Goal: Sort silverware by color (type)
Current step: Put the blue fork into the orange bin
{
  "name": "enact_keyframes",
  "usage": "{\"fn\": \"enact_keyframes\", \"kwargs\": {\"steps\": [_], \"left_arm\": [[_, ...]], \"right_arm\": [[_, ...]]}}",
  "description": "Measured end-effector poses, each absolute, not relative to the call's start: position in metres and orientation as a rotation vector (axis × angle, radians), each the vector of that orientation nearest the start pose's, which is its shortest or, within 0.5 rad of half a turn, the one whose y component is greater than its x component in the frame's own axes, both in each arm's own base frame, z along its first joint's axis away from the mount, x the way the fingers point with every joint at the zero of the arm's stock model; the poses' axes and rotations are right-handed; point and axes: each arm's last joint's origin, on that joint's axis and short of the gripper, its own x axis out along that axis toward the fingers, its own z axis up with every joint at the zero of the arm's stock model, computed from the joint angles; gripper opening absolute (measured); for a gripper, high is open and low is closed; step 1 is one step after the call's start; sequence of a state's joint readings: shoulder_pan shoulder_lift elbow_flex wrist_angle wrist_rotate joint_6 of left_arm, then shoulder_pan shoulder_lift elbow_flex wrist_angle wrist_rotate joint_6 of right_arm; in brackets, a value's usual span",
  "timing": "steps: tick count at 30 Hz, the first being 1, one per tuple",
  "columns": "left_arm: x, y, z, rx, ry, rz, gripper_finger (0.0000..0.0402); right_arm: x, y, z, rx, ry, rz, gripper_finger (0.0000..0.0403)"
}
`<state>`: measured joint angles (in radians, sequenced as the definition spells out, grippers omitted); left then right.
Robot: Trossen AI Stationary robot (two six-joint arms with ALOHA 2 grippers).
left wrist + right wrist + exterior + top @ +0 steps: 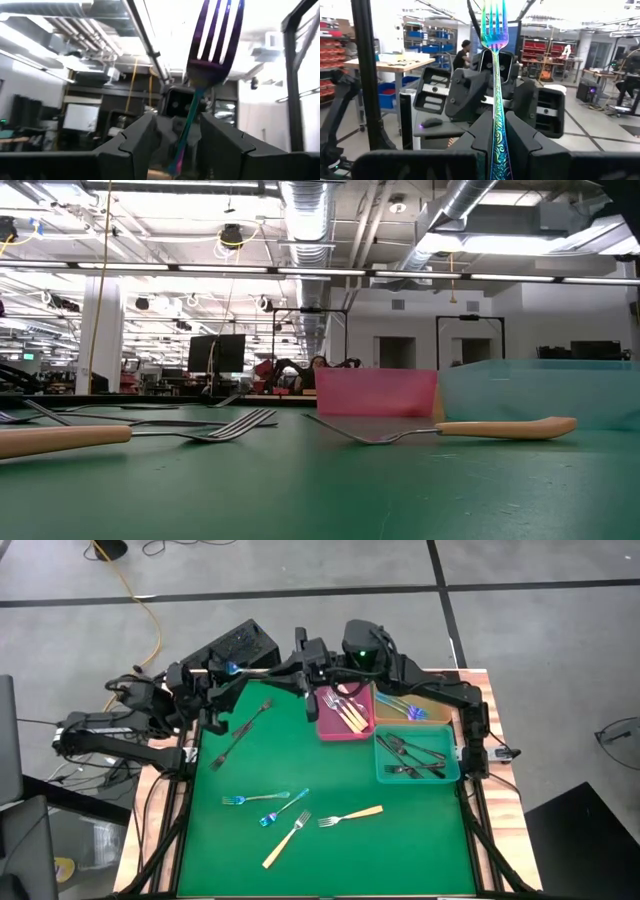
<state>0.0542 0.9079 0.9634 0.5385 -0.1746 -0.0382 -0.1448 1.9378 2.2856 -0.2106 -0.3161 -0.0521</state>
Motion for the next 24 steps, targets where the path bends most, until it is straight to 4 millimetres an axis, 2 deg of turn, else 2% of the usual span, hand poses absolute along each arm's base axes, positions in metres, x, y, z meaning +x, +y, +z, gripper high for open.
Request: {"fn": "enact_keyframes", "kwargs": {"steps": [9,15,24], "left_arm": [[0.196,0.014,0.433,-0.08,-0.586,0.107,0.0151],[0.195,0.015,0.435,-0.059,-0.612,0.129,0.0145],[0.198,0.015,0.434,-0.03,-0.608,0.126,0.008]], "right_arm": [[0.42,-0.046,0.501,-0.083,-0.143,0.181,0.0062],[0.42,-0.046,0.5,-0.081,-0.136,0.181,0.0062],[0.425,-0.044,0.494,-0.053,-0.118,0.189,0.0064]]}}
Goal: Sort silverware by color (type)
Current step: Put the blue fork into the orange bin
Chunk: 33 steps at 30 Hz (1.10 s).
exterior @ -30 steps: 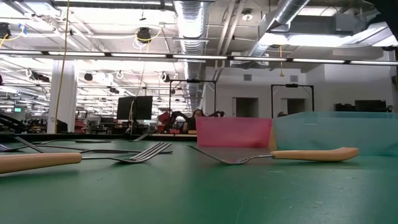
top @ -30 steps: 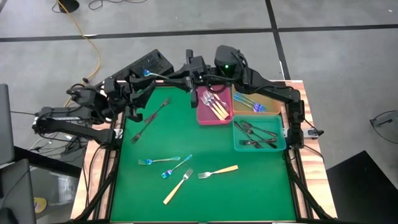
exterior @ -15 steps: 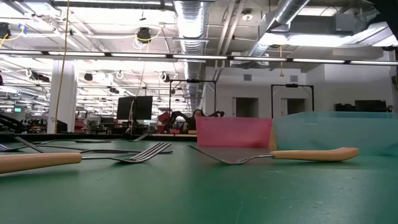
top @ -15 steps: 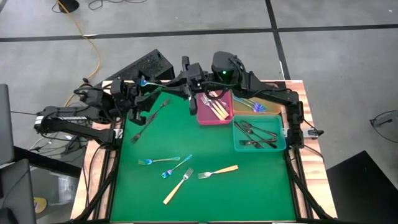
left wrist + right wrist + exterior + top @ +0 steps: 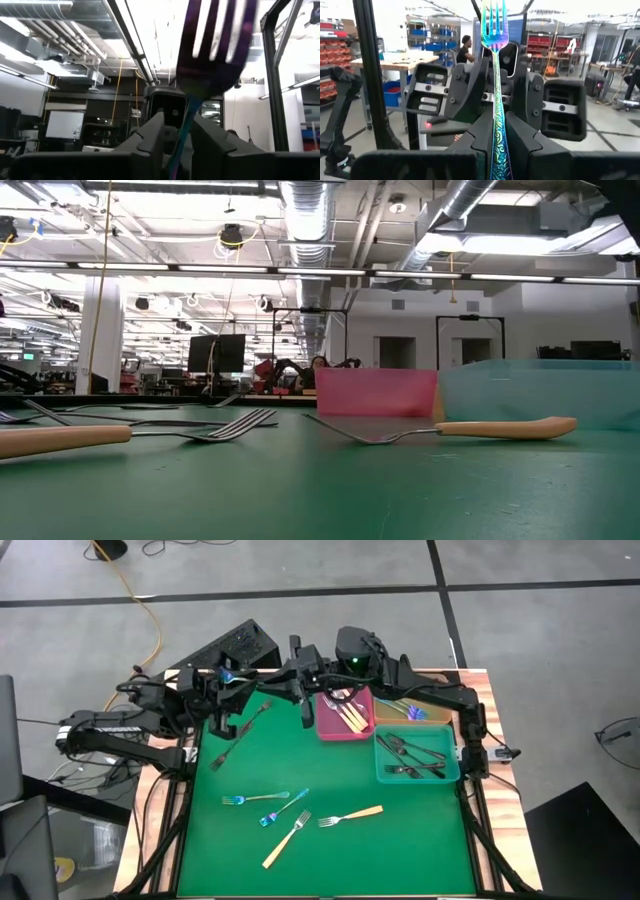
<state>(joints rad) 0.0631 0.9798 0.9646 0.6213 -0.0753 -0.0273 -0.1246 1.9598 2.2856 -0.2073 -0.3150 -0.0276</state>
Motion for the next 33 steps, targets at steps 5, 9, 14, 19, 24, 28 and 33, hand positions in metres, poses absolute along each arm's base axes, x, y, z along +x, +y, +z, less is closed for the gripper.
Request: {"fn": "enact_keyframes", "kwargs": {"steps": [5,9,14,19,24,28,33], "left_arm": [[0.199,0.015,0.433,-0.02,-0.597,0.13,0.0019],[0.198,0.015,0.433,-0.013,-0.594,0.147,0.0006],[0.196,0.015,0.432,-0.01,-0.574,0.158,0.0002],[0.196,0.016,0.43,-0.023,-0.527,0.188,0.0001],[0.198,0.017,0.426,-0.042,-0.473,0.204,0.0],[0.202,0.017,0.418,-0.062,-0.385,0.213,0.0],[0.203,0.018,0.409,-0.074,-0.277,0.245,0.0]], "right_arm": [[0.43,-0.045,0.49,-0.048,-0.11,0.186,0.0064],[0.43,-0.045,0.489,-0.044,-0.105,0.183,0.0064],[0.429,-0.05,0.487,-0.037,-0.071,0.172,0.0066],[0.426,-0.06,0.476,-0.017,0.053,0.159,0.0088],[0.425,-0.065,0.468,-0.014,0.129,0.151,0.0146],[0.424,-0.065,0.463,-0.015,0.182,0.143,0.0202],[0.417,-0.069,0.46,0.004,0.25,0.131,0.024]]}}
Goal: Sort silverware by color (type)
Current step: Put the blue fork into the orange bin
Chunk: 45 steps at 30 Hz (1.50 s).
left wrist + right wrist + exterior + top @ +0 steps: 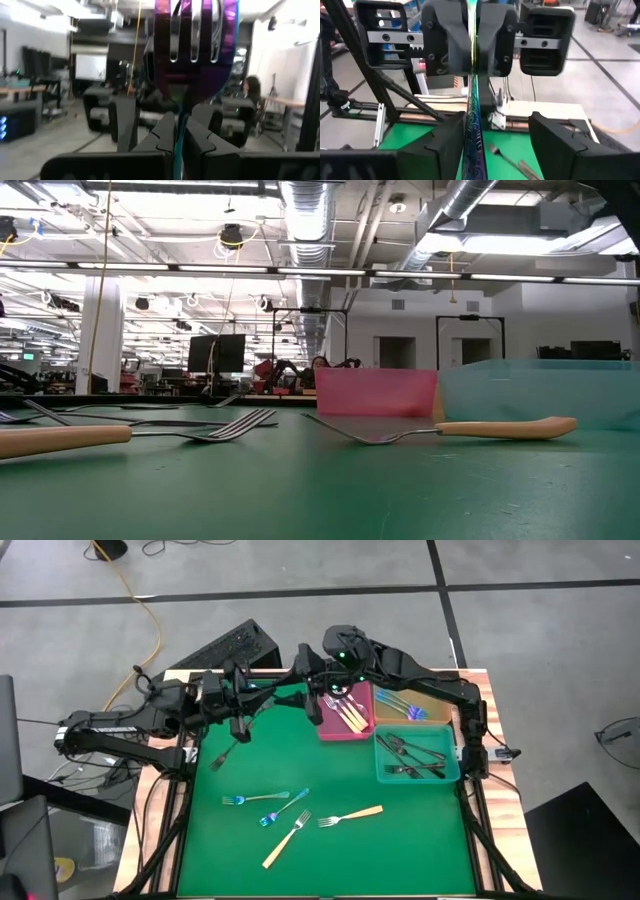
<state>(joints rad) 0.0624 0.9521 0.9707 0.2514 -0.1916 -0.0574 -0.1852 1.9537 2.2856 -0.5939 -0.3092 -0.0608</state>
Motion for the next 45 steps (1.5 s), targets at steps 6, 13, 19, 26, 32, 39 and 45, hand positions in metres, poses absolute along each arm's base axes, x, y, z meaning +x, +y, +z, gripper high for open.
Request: {"fn": "enact_keyframes", "kwargs": {"steps": [6,13,19,26,32,39,45], "left_arm": [[0.205,0.018,0.401,-0.093,-0.2,0.246,0.0],[0.209,0.018,0.393,-0.125,-0.125,0.236,0.0],[0.219,0.018,0.387,-0.136,-0.097,0.21,0.0],[0.224,0.018,0.385,-0.144,-0.099,0.199,0.0],[0.224,0.018,0.384,-0.145,-0.091,0.199,0.0],[0.223,0.019,0.384,-0.143,-0.092,0.218,0.0001],[0.216,0.02,0.383,-0.14,-0.061,0.277,0.0053]], "right_arm": [[0.415,-0.069,0.452,0.027,0.341,0.131,0.0232],[0.419,-0.066,0.445,0.041,0.375,0.14,0.0211],[0.418,-0.064,0.445,0.041,0.376,0.145,0.0202],[0.417,-0.063,0.442,0.046,0.415,0.15,0.0158],[0.417,-0.058,0.44,0.019,0.426,0.166,0.0064],[0.418,-0.056,0.44,-0.009,0.43,0.128,0.004],[0.415,-0.063,0.443,0.009,0.424,0.061,0.004]]}}
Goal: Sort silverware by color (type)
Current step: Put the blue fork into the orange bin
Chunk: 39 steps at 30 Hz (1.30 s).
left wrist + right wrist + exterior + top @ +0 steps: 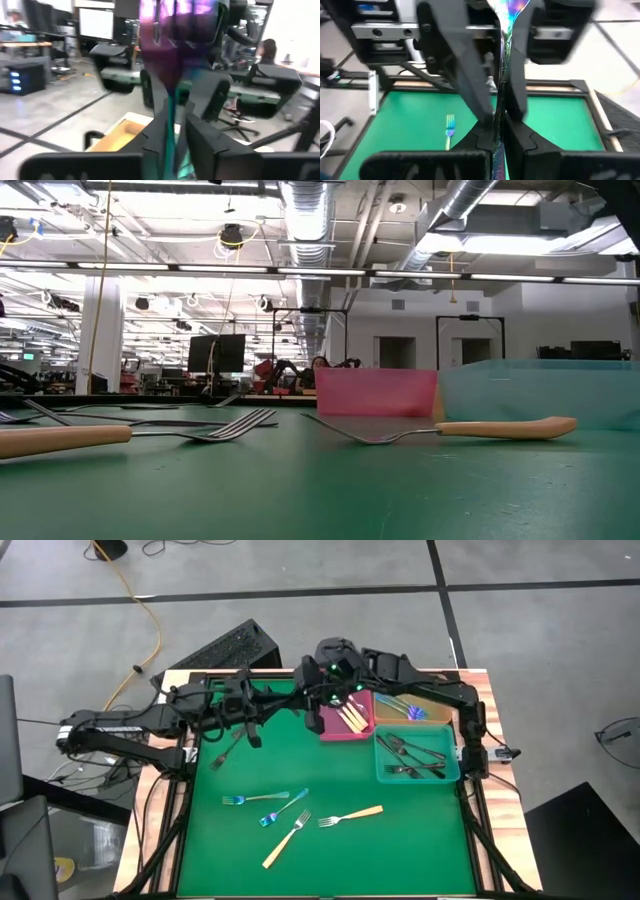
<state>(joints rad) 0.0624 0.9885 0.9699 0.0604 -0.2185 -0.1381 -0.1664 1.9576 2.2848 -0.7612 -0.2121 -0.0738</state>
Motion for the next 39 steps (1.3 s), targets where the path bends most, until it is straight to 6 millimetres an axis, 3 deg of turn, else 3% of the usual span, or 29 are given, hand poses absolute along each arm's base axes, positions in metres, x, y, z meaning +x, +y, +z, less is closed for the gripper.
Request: {"fn": "enact_keyframes", "kwargs": {"steps": [8,17,26,32,39], "left_arm": [[0.185,0.022,0.392,-0.152,-0.07,0.447,0.0133],[0.16,0.023,0.388,-0.231,-0.008,0.517,0.014],[0.155,0.022,0.386,-0.249,0.012,0.521,0.014],[0.155,0.022,0.385,-0.25,0.028,0.514,0.014],[0.156,0.021,0.383,-0.251,0.051,0.481,0.014]], "right_arm": [[0.383,-0.106,0.462,0.023,0.409,-0.099,0.004],[0.343,-0.155,0.464,0.028,0.529,-0.287,0.004],[0.312,-0.192,0.448,0.039,0.727,-0.366,0.004],[0.296,-0.21,0.448,0.051,0.756,-0.409,0.004],[0.268,-0.21,0.461,0.032,0.715,-0.33,0.004]]}}
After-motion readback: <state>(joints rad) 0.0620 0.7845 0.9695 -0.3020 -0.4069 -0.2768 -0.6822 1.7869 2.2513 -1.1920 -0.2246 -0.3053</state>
